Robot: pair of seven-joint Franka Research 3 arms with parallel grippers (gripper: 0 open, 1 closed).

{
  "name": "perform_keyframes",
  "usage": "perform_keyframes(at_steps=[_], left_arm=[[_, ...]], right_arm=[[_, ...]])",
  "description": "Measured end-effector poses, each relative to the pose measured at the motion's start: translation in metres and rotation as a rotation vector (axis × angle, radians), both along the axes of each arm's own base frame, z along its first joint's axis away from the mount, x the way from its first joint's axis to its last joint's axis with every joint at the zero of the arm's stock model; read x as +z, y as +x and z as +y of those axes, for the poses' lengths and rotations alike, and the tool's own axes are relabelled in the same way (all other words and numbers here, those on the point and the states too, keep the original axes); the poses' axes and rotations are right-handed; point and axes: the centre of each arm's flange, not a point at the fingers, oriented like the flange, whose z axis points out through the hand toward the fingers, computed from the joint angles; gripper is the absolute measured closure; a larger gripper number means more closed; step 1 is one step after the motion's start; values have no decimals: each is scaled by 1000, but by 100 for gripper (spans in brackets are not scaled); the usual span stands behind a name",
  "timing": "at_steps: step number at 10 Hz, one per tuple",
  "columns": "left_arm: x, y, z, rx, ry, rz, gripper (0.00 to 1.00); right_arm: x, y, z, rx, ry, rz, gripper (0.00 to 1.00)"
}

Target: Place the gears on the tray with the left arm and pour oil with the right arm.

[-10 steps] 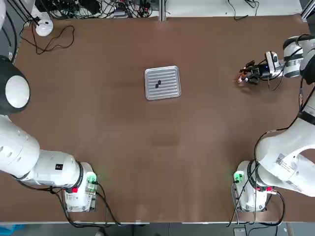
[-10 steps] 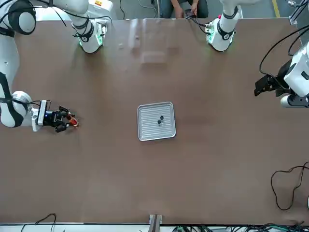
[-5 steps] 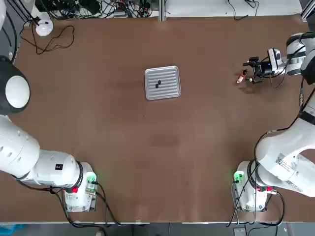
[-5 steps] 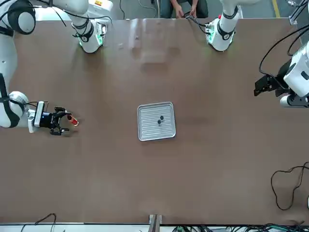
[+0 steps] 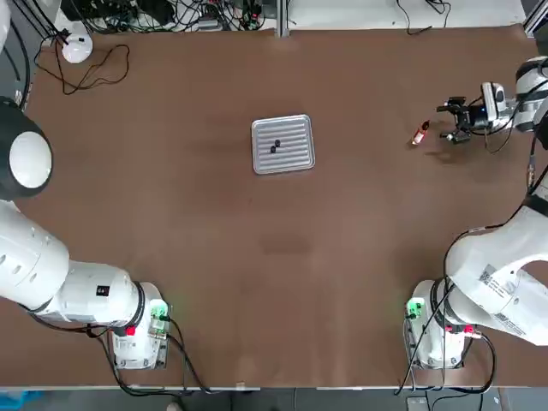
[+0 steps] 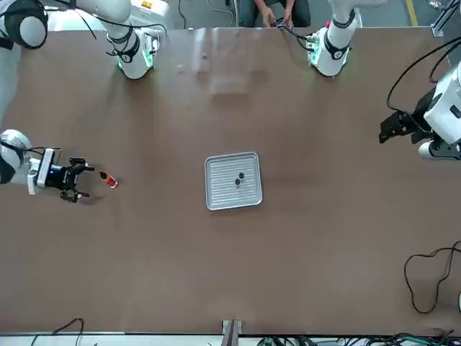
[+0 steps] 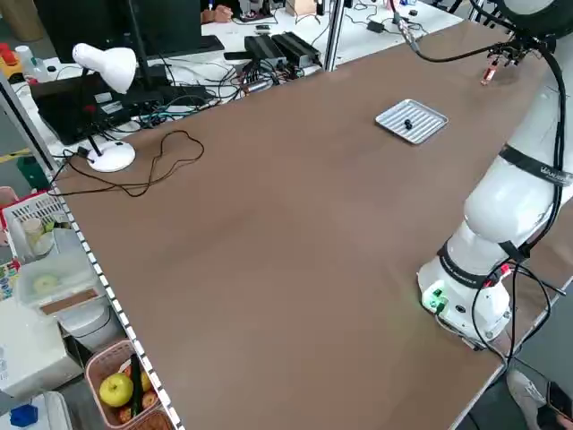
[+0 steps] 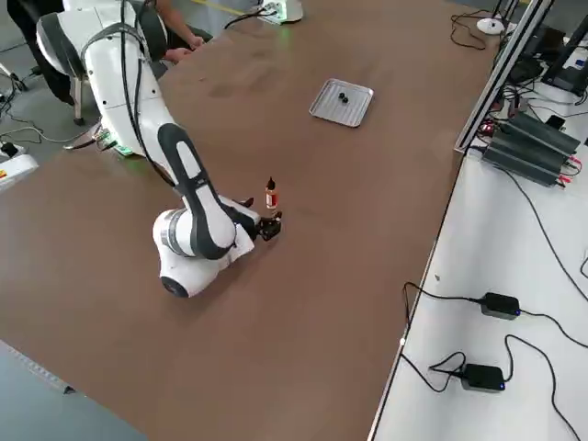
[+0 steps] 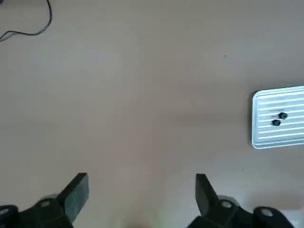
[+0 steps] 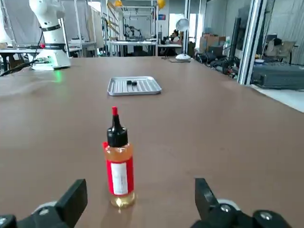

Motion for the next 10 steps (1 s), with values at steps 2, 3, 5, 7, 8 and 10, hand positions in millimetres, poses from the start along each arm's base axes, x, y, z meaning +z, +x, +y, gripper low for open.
perform_keyframes(at_steps=[2, 3, 5, 7, 8, 10], left_arm=[[1, 0, 0, -3, 0, -1, 1], [1, -1, 0, -5, -1, -3, 1], [3, -2, 0, -7, -1, -4, 1], [4, -3, 0, -7, -1, -4, 1], [6, -3, 1, -6, -1, -6, 1], [13, -6, 1, -5, -2, -18, 1]], right_arm=[[48, 31, -19, -10, -66, 101, 0], [74, 45, -24, -18, -105, 150, 0], [125, 60, -28, -17, -147, 253, 0], [182, 68, -36, -33, -235, 318, 0], [218, 69, -37, -49, -298, 337, 0], [292, 68, -22, -89, -427, 373, 0]])
